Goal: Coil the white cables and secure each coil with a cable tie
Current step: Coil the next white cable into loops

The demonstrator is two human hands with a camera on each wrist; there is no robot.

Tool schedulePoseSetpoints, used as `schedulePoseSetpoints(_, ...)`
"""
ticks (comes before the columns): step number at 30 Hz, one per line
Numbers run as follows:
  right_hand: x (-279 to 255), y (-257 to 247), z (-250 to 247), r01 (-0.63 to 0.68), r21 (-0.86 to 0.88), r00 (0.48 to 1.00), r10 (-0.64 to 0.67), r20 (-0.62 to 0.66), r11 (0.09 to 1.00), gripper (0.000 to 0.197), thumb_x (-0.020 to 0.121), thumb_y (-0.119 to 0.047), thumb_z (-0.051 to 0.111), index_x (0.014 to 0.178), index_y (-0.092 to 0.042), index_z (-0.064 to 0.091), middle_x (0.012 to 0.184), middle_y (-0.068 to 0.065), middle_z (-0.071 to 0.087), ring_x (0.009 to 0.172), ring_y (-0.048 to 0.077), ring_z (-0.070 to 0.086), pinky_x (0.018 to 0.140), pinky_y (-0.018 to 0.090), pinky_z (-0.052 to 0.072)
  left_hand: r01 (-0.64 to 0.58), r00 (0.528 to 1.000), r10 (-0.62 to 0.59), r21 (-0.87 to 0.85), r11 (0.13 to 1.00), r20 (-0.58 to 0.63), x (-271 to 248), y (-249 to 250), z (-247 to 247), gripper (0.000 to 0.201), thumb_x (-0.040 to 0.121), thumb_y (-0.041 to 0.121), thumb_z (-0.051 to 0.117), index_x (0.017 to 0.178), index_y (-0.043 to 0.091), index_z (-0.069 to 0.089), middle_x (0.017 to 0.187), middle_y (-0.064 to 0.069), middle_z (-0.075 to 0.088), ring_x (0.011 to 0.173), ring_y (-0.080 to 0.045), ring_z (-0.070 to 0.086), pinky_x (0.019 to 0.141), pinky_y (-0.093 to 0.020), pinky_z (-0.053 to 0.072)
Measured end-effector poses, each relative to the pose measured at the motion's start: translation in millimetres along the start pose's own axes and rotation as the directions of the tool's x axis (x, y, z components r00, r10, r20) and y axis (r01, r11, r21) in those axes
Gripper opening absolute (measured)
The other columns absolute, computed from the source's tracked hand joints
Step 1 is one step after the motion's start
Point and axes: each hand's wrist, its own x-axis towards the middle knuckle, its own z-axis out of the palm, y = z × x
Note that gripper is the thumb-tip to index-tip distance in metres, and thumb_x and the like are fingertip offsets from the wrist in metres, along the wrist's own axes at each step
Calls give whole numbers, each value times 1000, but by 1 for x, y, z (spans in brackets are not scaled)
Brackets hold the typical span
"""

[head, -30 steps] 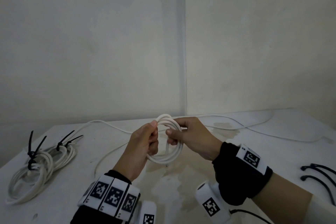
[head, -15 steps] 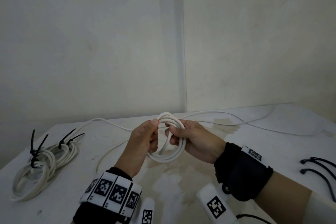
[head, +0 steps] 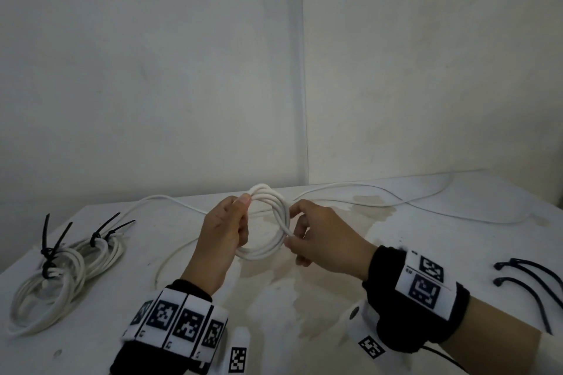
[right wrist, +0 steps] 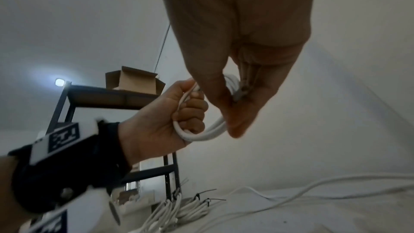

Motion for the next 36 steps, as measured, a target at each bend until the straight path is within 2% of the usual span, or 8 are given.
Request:
schedulePoseSetpoints(5, 4, 1, 1, -28, 21, 999, 27, 47, 999, 28, 84, -10, 66, 103, -8, 45, 67, 3, 56, 64, 27, 65, 68, 39, 57, -1, 999, 0, -40, 999, -44, 1, 3, 1, 38, 94, 17, 43, 58, 15, 33, 43, 12, 26, 39, -4, 22, 39, -15, 20)
schedulePoseSetpoints(13, 7, 3, 7, -8, 223, 998, -5, 55, 975, 8, 94, -16, 52, 100, -11, 52, 91, -1, 61, 77, 6, 56, 71, 15, 48, 40, 999, -37, -143, 989, 22, -1, 5, 3, 34, 96, 20, 38, 63, 13, 36, 46, 9, 24, 40, -6, 21, 43, -19, 19)
schedulePoseSetpoints(17, 6, 0, 6, -9, 439, 1000, 12, -5, 898, 5, 96, -12, 44, 95, -12, 49, 85, 4, 61, 78, 16, 58, 84, 32, 52, -25, 1000, 25, 18, 1000, 15, -1, -3, 0, 33, 99, 24, 34, 68, 12, 40, 57, 4, 36, 48, -5, 34, 53, -20, 31)
schedulePoseSetpoints(20, 6, 0, 2, 24, 358, 998, -4, -58, 933, 8, 98, -16, 41, 96, -14, 48, 83, 0, 58, 82, 18, 56, 89, 40, 50, -125, 992, 119, 220, 967, 41, -1, -11, -3, 36, 98, 32, 28, 71, 13, 42, 65, 1, 41, 57, -5, 40, 57, -14, 35)
schedulePoseSetpoints(24, 9, 3, 0, 44, 231, 993, -16, -120, 972, 11, 97, -20, 42, 89, -24, 47, 79, -3, 58, 79, 17, 54, 82, 40, 49, -189, 981, 153, 377, 907, 123, 1, -18, -6, 38, 87, 46, 25, 73, 18, 46, 64, 5, 44, 56, -1, 43, 61, -24, 36)
schedulePoseSetpoints(28, 7, 7, 0, 40, 120, 992, -25, -126, 992, 6, 97, -21, 41, 94, -19, 46, 76, -6, 55, 69, 6, 50, 69, 21, 41, -55, 981, -11, 337, 940, 193, 2, -24, -10, 34, 95, 38, 30, 81, 19, 54, 69, 0, 52, 63, -8, 50, 70, -21, 44)
schedulePoseSetpoints(32, 5, 9, -3, 16, 66, 998, -12, -59, 998, 11, 98, -22, 39, 103, -14, 46, 76, -5, 52, 69, 8, 51, 71, 23, 41, 49, 948, -152, 347, 937, 278, -1, -24, -14, 28, 94, 41, 37, 92, 24, 59, 82, 5, 65, 83, -10, 61, 93, -31, 44)
schedulePoseSetpoints(36, 0, 2, -5, 69, -64, 996, -65, 63, 996, 20, 98, -24, 39, 110, -11, 47, 85, 2, 54, 78, 15, 51, 76, 31, 42, 64, 962, -139, 299, 952, 236, -1, -6, -11, 35, 91, 46, 40, 94, 19, 62, 87, 0, 69, 86, -12, 65, 87, -31, 49)
